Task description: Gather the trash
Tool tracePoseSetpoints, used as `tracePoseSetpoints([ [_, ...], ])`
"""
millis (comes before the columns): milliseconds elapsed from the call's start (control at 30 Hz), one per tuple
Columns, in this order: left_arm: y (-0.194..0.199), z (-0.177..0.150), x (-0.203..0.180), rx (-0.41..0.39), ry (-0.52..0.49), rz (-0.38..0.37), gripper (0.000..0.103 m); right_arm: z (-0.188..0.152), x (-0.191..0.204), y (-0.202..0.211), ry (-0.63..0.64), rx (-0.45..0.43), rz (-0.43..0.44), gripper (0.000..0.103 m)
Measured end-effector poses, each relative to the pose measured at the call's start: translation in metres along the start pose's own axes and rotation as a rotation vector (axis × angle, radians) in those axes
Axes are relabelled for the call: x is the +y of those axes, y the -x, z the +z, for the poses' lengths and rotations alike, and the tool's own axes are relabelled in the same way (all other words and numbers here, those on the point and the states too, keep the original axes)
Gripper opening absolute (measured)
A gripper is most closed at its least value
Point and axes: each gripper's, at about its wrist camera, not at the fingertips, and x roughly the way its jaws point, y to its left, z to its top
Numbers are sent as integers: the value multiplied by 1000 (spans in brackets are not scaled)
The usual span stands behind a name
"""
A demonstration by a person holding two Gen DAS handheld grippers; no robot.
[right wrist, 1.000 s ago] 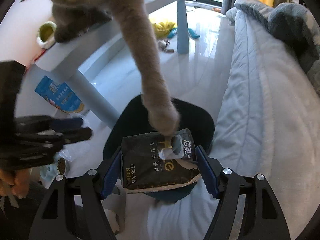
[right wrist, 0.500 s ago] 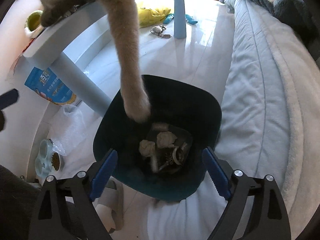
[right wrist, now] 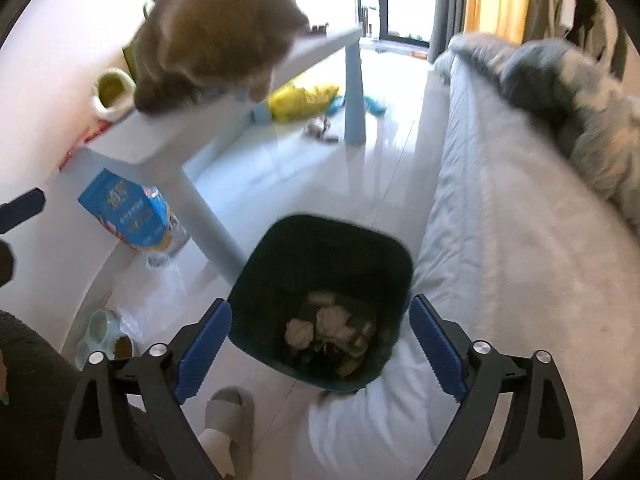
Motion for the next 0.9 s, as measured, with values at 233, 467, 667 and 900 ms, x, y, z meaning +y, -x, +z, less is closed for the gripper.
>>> tracePoseSetpoints([
  [233, 24, -4, -17, -76, -19, 17, 100, -11, -16, 63, -6, -145, -61, 100],
  [467, 53, -13, -34, -144, -28, 61, 100, -39, -46, 131, -84, -277, -131, 100],
  [667, 67, -12, -49, -193, -51, 110, 100, -67, -61, 185, -126, -360, -187, 100],
  [900, 74, -16, -69, -214, -78, 119, 100, -105, -81, 235, -170, -425, -250, 100],
])
